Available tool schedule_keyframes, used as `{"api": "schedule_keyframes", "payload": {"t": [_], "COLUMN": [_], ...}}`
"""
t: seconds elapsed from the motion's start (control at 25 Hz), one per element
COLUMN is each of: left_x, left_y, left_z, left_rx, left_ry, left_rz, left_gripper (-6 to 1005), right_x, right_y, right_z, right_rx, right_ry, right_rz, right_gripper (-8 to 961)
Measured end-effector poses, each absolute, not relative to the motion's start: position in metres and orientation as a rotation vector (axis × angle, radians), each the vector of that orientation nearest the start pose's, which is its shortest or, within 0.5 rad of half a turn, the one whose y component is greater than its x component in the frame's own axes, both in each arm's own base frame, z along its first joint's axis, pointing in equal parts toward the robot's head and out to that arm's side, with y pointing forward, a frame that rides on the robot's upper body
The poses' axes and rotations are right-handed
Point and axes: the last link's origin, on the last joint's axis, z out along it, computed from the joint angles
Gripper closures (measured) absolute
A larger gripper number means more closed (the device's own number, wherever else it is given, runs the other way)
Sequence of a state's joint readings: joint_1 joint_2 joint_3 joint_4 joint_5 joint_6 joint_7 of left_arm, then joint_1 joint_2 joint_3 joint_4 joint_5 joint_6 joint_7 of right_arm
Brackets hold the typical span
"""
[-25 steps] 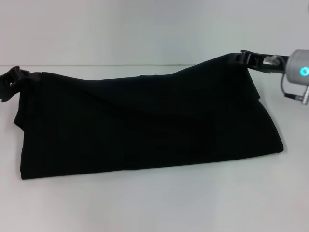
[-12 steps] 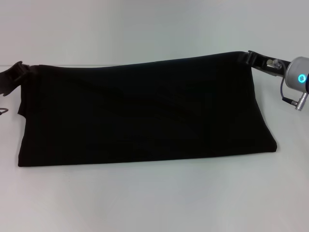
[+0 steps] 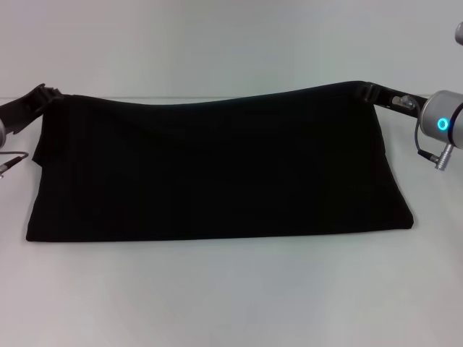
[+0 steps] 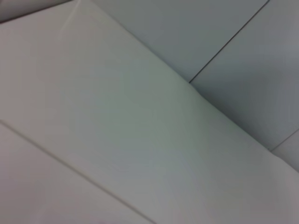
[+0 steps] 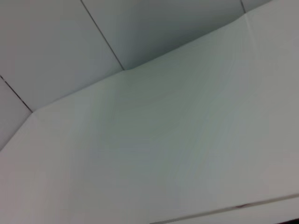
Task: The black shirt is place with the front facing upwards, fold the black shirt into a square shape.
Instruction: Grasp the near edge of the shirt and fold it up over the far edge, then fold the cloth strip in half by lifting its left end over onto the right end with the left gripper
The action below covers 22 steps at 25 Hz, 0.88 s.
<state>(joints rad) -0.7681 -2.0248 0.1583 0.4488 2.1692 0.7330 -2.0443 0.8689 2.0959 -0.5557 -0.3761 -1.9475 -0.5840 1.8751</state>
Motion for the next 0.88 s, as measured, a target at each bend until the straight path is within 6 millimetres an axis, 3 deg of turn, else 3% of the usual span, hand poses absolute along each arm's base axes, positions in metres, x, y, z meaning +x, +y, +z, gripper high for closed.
{"api": "schedule_keyframes", "payload": {"t": [0.24,0.56,0.72,0.88], "left_x": [-0.316,-0.321,-0.325,-0.328], "left_y": [0.446,0.44,0.421,0.389], "left_z": [0.053,0.052,0.062,0.075], "left_rx": [-1.514,-1.498,-1.583,-1.753], "left_ry": [-1.425,-1.446,-1.543,-1.688], "left_rz": [-0.823,-0.876,-0.991,-1.048], "left_gripper": [867,550,386,200], "right_x": [0.249,0.258,0.251,0.237], "right_y": [0.467,0.463,0.451,0.427], "right_z": [-0.012,-0.006,-0.002,-0.008], "right_rx": [-1.827,-1.77,-1.936,-2.274], "right_ry": [1.26,1.296,1.188,0.906], "right_rz": [0.661,0.733,0.79,0.761], "right_gripper": [838,685,492,359]}}
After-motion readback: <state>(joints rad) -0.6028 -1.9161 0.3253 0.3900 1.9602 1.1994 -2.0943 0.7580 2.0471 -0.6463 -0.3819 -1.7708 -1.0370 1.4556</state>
